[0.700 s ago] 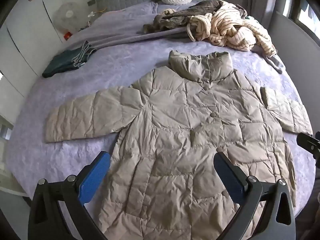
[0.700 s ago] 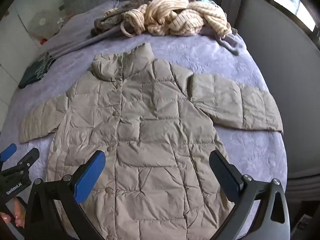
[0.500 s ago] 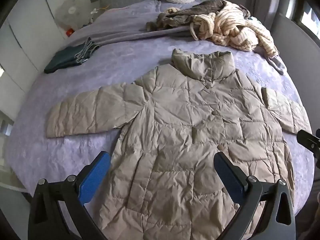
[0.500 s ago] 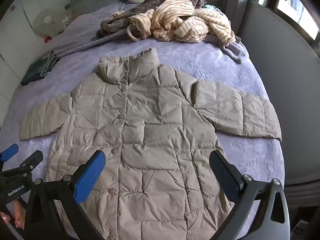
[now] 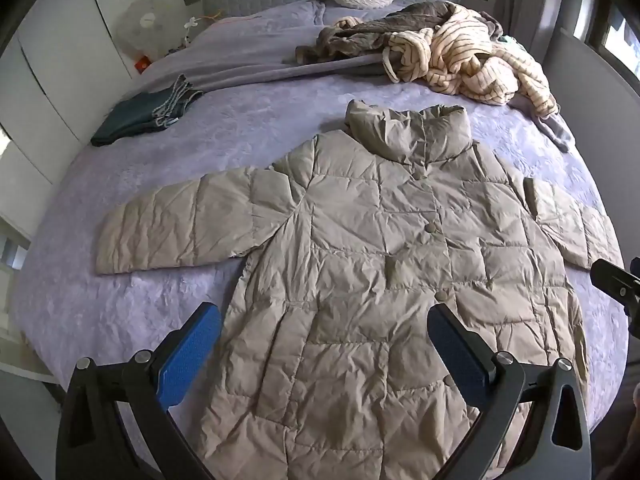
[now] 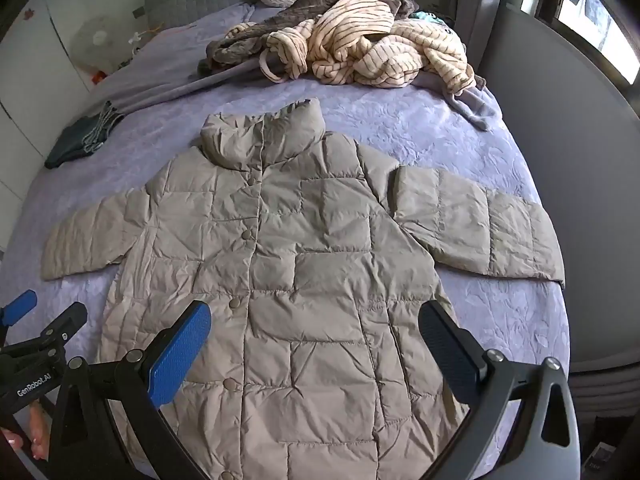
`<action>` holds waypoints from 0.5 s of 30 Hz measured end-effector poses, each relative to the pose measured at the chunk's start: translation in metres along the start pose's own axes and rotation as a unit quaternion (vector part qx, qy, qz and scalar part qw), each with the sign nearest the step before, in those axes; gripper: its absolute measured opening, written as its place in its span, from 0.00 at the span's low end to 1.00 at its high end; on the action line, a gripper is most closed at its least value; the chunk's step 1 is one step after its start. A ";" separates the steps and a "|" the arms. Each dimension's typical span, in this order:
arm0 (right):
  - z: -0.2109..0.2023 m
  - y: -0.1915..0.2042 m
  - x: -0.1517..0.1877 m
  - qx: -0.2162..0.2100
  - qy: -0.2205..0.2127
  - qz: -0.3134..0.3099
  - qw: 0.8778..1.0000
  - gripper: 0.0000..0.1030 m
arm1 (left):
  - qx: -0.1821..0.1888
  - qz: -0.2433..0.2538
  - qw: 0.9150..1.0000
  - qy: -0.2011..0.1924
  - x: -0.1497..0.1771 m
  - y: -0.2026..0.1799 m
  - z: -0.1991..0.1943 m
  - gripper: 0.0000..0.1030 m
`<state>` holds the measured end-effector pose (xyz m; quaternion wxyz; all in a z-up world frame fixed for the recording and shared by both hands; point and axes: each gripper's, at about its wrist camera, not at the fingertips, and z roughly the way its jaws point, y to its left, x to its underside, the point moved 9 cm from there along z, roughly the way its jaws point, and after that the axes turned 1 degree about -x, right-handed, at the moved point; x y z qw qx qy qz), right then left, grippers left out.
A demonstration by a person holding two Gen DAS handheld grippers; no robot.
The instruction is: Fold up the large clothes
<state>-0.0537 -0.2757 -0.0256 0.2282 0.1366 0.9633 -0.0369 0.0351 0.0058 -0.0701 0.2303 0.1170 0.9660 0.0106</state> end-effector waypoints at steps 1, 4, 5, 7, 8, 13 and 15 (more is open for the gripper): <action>-0.001 0.001 0.000 0.000 0.000 0.000 1.000 1.00 | 0.000 0.000 1.000 0.000 0.000 0.000 0.000 1.00; 0.000 0.000 0.000 -0.002 0.000 -0.001 1.000 1.00 | -0.001 0.000 1.000 0.000 0.001 -0.002 0.000 1.00; 0.000 0.001 -0.001 -0.002 0.000 -0.001 1.000 1.00 | -0.001 0.000 1.000 0.000 0.001 -0.002 0.000 1.00; -0.001 0.001 -0.001 -0.002 0.000 0.000 1.000 1.00 | -0.001 0.000 1.000 0.000 0.001 -0.001 0.000 1.00; -0.001 0.001 -0.001 -0.002 0.000 0.000 1.000 1.00 | -0.001 0.000 1.000 0.000 0.001 -0.001 0.000 1.00; 0.000 0.001 -0.001 -0.003 -0.001 0.000 1.000 1.00 | 0.000 0.000 1.000 0.000 0.001 -0.001 0.000 1.00; -0.001 0.002 -0.001 -0.003 -0.001 0.000 1.000 1.00 | -0.001 0.000 1.000 0.000 0.001 -0.001 0.000 1.00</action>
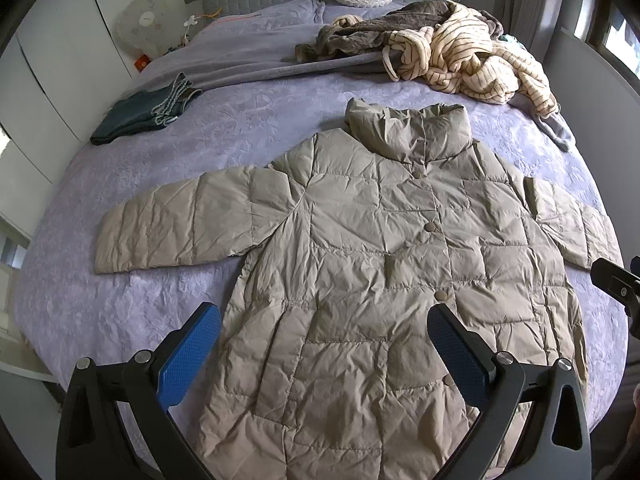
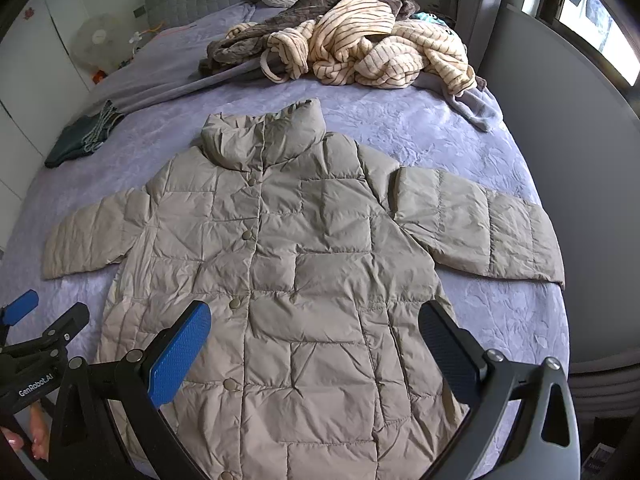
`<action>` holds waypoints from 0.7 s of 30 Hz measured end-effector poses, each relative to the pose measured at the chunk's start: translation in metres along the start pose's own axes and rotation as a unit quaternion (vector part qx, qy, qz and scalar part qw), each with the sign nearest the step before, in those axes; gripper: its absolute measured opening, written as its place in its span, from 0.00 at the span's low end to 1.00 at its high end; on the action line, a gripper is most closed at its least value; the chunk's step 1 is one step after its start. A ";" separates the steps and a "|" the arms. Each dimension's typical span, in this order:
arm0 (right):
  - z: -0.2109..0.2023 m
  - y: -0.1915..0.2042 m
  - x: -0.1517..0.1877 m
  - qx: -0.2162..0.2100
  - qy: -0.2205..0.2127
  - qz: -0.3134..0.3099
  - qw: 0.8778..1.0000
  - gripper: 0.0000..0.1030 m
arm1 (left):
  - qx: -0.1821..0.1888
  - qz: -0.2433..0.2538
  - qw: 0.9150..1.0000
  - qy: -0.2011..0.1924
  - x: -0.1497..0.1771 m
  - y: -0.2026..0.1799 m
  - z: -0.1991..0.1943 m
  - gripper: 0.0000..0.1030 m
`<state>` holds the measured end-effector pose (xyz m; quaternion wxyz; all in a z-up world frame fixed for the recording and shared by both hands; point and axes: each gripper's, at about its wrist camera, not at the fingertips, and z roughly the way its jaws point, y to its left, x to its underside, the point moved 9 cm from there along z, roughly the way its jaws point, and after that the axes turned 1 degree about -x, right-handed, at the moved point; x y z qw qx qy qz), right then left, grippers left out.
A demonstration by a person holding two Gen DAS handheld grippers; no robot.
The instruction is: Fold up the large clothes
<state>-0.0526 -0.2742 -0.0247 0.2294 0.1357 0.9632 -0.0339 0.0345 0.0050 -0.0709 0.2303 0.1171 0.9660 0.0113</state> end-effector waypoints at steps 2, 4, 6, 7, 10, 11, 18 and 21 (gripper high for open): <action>0.000 0.000 0.000 0.000 -0.001 -0.001 1.000 1.00 | 0.000 0.000 1.000 0.000 0.000 0.000 0.000 1.00; 0.000 0.000 -0.001 -0.001 -0.001 0.000 1.000 1.00 | -0.001 -0.001 1.000 0.001 0.000 0.000 0.000 1.00; 0.000 0.000 -0.001 -0.002 -0.001 -0.001 1.000 1.00 | -0.001 -0.001 1.000 0.002 0.000 0.000 0.001 1.00; 0.000 -0.001 -0.001 -0.002 -0.001 -0.001 1.000 1.00 | -0.002 -0.002 1.000 0.002 0.001 -0.001 0.001 1.00; -0.001 0.000 -0.001 -0.001 -0.001 -0.001 1.000 1.00 | -0.001 -0.001 1.000 0.001 0.001 -0.001 0.001 1.00; -0.001 0.000 -0.002 -0.001 -0.001 -0.001 1.000 1.00 | 0.000 0.000 1.000 0.001 0.001 0.000 0.001 1.00; -0.001 0.000 -0.001 -0.001 -0.002 -0.001 1.000 1.00 | -0.001 -0.001 1.000 0.001 0.001 0.000 0.002 1.00; -0.001 0.000 -0.001 -0.001 -0.002 -0.001 1.000 1.00 | -0.001 0.000 1.000 0.001 0.001 0.000 0.002 1.00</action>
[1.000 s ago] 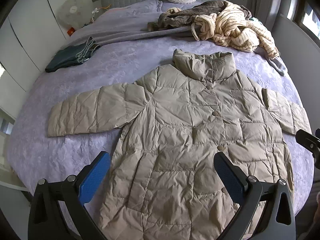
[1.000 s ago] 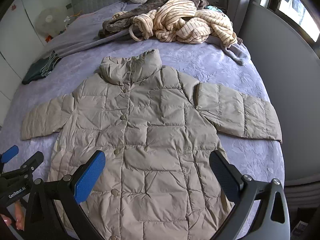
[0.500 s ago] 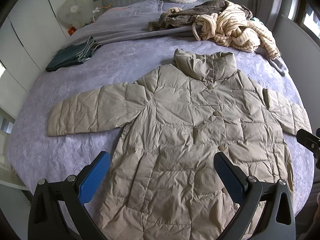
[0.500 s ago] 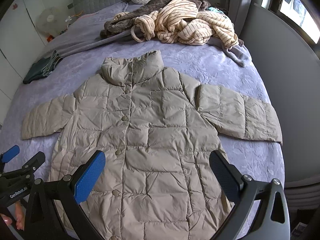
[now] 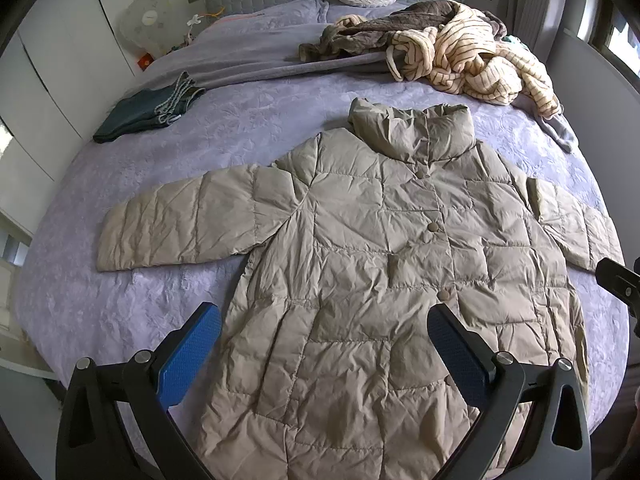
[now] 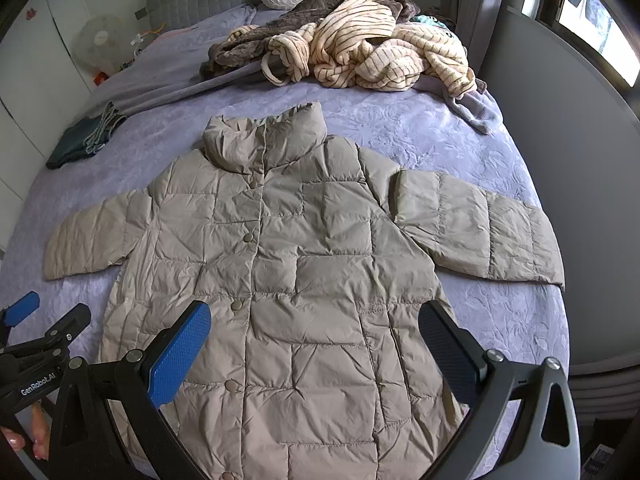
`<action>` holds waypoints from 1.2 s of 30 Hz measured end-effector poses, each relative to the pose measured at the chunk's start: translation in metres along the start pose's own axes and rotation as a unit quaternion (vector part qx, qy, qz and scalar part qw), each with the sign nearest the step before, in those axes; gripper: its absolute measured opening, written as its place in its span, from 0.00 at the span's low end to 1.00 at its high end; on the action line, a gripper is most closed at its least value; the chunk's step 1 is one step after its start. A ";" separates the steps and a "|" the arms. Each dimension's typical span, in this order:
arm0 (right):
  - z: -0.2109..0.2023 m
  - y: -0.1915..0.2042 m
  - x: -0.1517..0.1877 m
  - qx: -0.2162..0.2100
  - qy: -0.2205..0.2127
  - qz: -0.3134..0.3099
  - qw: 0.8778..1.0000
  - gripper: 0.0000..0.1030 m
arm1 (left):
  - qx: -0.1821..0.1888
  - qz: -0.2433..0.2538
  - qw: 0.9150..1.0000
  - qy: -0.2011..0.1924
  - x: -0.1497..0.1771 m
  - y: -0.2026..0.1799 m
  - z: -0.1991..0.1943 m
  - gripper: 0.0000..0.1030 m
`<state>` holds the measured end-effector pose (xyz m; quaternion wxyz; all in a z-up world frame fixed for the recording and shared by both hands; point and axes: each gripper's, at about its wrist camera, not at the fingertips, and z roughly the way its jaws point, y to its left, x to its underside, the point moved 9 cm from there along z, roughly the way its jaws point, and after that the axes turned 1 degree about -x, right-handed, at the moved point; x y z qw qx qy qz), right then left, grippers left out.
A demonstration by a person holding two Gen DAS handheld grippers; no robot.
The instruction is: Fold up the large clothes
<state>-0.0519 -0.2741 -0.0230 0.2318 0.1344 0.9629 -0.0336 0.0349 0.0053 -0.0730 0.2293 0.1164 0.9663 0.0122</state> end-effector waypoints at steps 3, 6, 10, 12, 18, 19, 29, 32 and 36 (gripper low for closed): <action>0.000 0.000 0.000 0.000 0.000 0.000 1.000 1.00 | 0.000 0.000 1.000 0.000 0.000 0.000 0.000 1.00; 0.000 -0.001 0.000 0.000 0.000 0.000 1.000 1.00 | 0.000 0.000 1.000 0.000 0.000 0.000 0.000 1.00; 0.000 -0.001 0.001 0.000 0.000 -0.001 1.000 1.00 | 0.000 0.000 1.000 0.000 0.000 0.000 0.000 1.00; 0.000 0.000 0.000 0.000 0.000 -0.001 1.000 1.00 | 0.000 0.000 1.000 0.000 0.000 0.000 0.000 1.00; -0.001 0.000 0.000 0.000 -0.001 -0.001 1.000 1.00 | 0.000 0.000 1.000 0.000 0.000 0.000 0.000 1.00; -0.001 0.000 0.000 0.000 -0.001 -0.001 1.000 1.00 | 0.000 0.000 1.000 0.000 0.000 0.000 0.000 1.00; -0.002 0.000 0.001 0.000 -0.002 0.000 1.000 1.00 | 0.000 0.000 1.000 0.000 0.000 0.000 0.000 1.00; -0.002 0.001 0.000 0.000 -0.003 -0.001 1.000 1.00 | 0.000 0.000 1.000 0.000 0.000 0.000 0.000 1.00; -0.002 0.001 0.000 -0.001 -0.003 0.000 1.000 1.00 | 0.000 0.000 1.000 0.000 0.000 0.000 0.000 1.00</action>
